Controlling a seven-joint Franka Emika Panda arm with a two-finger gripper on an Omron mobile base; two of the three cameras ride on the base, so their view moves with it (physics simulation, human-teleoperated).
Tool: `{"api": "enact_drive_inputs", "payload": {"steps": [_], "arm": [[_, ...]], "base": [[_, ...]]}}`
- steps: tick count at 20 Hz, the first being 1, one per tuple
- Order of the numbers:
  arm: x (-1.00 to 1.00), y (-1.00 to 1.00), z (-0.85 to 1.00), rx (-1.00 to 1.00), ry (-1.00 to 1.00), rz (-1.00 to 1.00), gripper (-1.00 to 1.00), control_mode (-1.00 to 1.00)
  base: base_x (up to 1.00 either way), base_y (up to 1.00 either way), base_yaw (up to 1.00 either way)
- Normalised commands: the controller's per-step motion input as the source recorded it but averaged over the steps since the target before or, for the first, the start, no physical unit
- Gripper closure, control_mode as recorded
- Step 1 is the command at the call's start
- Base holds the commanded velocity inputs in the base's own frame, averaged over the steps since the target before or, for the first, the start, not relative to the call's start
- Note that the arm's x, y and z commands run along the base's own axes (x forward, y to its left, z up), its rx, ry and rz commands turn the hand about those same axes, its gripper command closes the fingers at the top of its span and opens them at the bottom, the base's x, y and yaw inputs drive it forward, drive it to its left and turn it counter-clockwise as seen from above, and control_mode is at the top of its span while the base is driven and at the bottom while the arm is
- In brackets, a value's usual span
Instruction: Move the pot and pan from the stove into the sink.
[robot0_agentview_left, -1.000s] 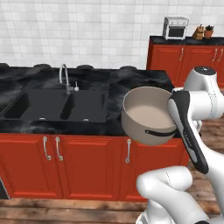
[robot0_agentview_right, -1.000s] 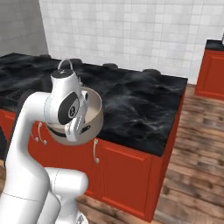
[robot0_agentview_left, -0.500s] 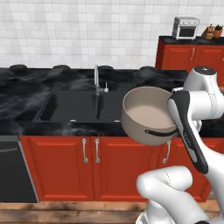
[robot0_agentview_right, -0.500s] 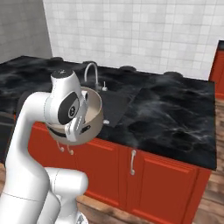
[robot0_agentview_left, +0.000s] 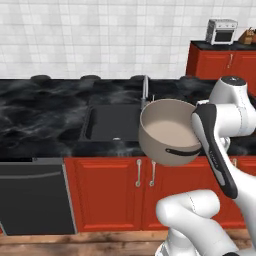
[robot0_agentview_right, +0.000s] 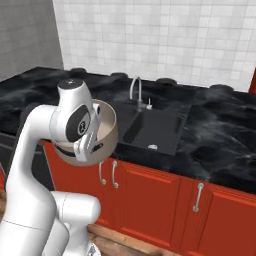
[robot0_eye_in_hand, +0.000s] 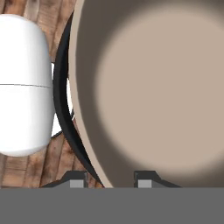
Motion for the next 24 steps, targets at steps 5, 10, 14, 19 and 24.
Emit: {"api": "enact_drive_inputs", "payload": {"steps": [5,10,14,19,24], "arm": [[0.0,0.0,0.0,0.0,0.0,0.0,1.0,1.0],[0.0,0.0,0.0,0.0,0.0,0.0,1.0,1.0],[0.0,0.0,0.0,0.0,0.0,0.0,1.0,1.0],[0.0,0.0,0.0,0.0,0.0,0.0,1.0,1.0],[0.0,0.0,0.0,0.0,0.0,0.0,1.0,1.0]], "base": [[0.0,0.53,-0.11],[0.01,0.25,-0.05],[0.01,0.18,-0.17],[0.0,0.11,-0.2],[0.0,0.24,-0.13]]}}
